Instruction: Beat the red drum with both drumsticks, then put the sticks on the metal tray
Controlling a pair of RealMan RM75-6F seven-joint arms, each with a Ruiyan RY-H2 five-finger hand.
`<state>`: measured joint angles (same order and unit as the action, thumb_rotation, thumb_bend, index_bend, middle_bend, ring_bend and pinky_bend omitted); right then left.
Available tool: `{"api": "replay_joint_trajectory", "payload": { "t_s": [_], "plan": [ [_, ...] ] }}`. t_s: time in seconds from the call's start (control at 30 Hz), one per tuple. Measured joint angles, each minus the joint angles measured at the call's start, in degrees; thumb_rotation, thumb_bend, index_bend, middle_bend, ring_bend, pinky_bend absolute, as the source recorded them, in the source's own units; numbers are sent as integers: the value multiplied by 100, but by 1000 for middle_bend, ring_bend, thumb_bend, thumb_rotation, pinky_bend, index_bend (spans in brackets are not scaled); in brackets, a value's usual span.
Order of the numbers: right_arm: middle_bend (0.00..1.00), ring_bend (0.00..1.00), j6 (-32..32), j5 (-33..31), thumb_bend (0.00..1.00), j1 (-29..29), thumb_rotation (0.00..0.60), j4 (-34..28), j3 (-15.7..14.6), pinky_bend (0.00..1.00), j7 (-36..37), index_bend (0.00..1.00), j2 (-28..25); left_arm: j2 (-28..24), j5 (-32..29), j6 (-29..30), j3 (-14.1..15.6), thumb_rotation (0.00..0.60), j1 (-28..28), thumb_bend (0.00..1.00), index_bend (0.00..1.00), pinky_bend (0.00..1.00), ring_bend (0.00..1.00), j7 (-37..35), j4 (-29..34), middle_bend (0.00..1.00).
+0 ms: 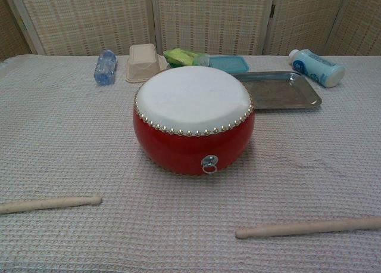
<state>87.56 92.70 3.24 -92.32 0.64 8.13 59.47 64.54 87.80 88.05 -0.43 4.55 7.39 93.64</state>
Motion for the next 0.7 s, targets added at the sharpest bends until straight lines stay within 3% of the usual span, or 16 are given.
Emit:
{"api": "replay_joint_trajectory", "payload": {
  "t_s": [0.4,0.7],
  "plan": [
    [233,115,204,48,181,-67,600,-7,29,288,-15,90,5,-23,146,-15,8,600,16,358,204,166,179,-160,-21,236],
    [232,115,216,5,181,-10,600,60,141,288,59,89,-33,104,693,-380,28,600,403,358,259,167,194,-64,358,263]
  ]
}}
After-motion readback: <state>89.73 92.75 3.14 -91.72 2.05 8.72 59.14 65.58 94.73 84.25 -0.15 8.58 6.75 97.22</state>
